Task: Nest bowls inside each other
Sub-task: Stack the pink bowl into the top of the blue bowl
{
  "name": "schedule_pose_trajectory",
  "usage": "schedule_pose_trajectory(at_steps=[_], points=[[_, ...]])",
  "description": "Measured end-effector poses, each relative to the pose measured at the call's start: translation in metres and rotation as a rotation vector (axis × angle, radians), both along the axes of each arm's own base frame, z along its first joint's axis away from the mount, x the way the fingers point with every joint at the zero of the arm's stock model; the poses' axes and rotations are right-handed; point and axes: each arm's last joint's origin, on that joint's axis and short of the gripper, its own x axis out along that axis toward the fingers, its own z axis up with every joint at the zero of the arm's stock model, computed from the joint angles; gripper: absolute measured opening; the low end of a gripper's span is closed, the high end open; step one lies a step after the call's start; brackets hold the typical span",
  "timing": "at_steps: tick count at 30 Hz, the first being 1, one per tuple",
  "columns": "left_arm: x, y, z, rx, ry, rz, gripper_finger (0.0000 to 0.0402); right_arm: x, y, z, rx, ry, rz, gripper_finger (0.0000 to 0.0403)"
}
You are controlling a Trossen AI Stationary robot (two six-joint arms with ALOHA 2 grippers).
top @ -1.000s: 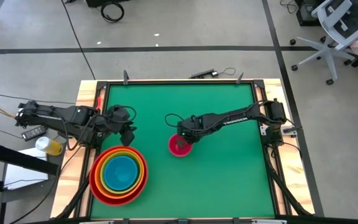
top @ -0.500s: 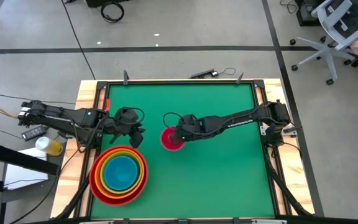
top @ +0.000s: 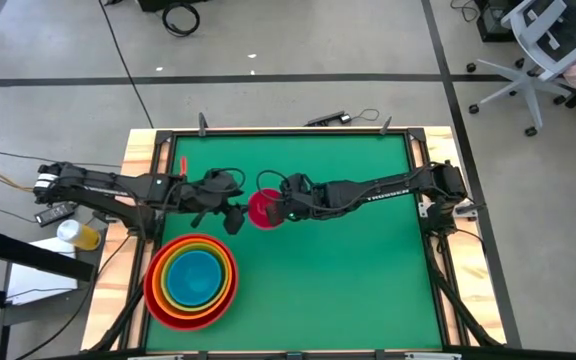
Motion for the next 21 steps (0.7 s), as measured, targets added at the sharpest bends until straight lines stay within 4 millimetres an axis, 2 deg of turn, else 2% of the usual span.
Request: schedule_pose_trajectory(at_steps=[5, 11, 17, 21], points=[[0.014, 0.002, -0.013, 0.019, 0.052, 0.0, 0.0258, 0.003, 0.0, 0.004, -0.032, -0.021, 0.031, 0.0022], [0.021, 0.011, -0.023, -0.01, 0.092, 0.065, 0.021, 0.005, 0.001, 0.005, -0.052, -0.029, 0.053, 0.0022], [0.021, 0.012, -0.022, -0.016, 0.091, 0.07, 0.0105, 0.005, 0.003, 0.005, -0.054, -0.03, 0.059, 0.0026], [0.02, 0.014, -0.023, 0.005, 0.106, 0.09, 0.0022, 0.007, 0.004, 0.006, -0.032, -0.048, 0.088, 0.0051]])
